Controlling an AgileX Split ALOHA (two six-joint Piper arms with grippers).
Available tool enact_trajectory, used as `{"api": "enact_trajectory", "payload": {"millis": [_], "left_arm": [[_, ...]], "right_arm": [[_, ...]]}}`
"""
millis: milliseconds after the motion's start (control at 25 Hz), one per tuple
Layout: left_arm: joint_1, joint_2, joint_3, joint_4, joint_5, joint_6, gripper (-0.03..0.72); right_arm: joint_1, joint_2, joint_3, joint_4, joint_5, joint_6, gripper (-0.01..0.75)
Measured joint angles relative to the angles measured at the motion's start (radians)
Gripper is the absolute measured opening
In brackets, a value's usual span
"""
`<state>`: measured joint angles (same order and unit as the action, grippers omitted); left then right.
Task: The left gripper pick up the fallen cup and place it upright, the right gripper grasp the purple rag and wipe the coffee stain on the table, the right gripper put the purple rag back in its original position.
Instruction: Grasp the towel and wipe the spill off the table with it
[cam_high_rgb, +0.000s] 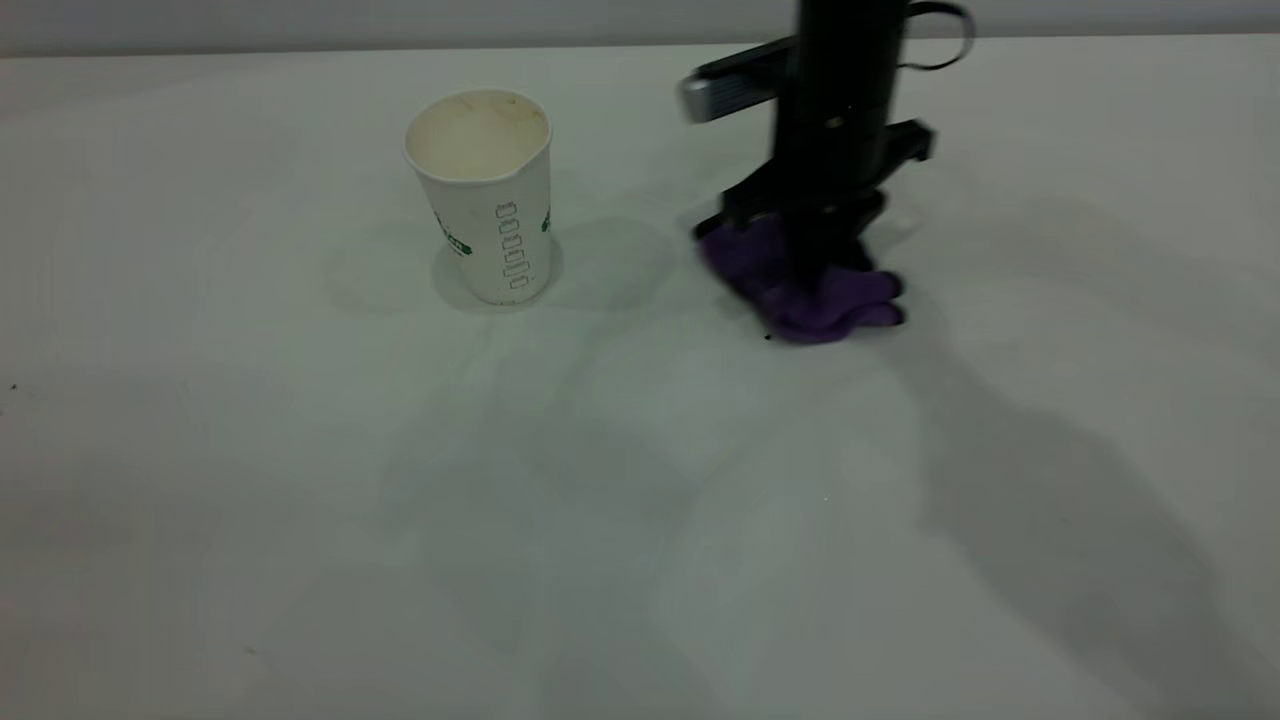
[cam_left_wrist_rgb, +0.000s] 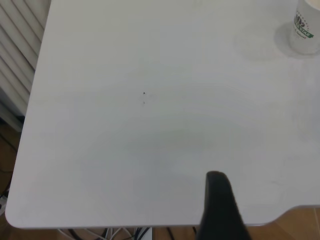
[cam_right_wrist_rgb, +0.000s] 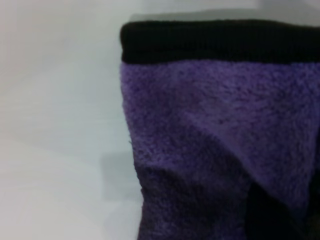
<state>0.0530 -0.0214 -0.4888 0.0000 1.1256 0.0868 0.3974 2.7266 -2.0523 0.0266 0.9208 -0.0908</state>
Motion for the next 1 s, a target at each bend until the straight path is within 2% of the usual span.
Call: {"api": "enact_trajectory", "payload": {"millis": [480,680,800,1000], "left_arm": [[0.000,0.000,0.000,0.000,0.000,0.000,0.538],[0.000,0.000,0.000,0.000,0.000,0.000,0.538],[0.000,0.000,0.000,0.000,0.000,0.000,0.538],[0.000,0.000,0.000,0.000,0.000,0.000,0.538]], "right_arm": [[-0.253,-0.001,-0.001,-0.008,0.138,0.006,0.086],[-0.303,0.002,-0.001,0.107,0.169,-0.054,0.098],[-0.306,0.002,-0.001,0.141,0.187,-0.082,0.140],[-0.301,-0.020,0.008,0.170,0.244,-0.096,0.312]]}}
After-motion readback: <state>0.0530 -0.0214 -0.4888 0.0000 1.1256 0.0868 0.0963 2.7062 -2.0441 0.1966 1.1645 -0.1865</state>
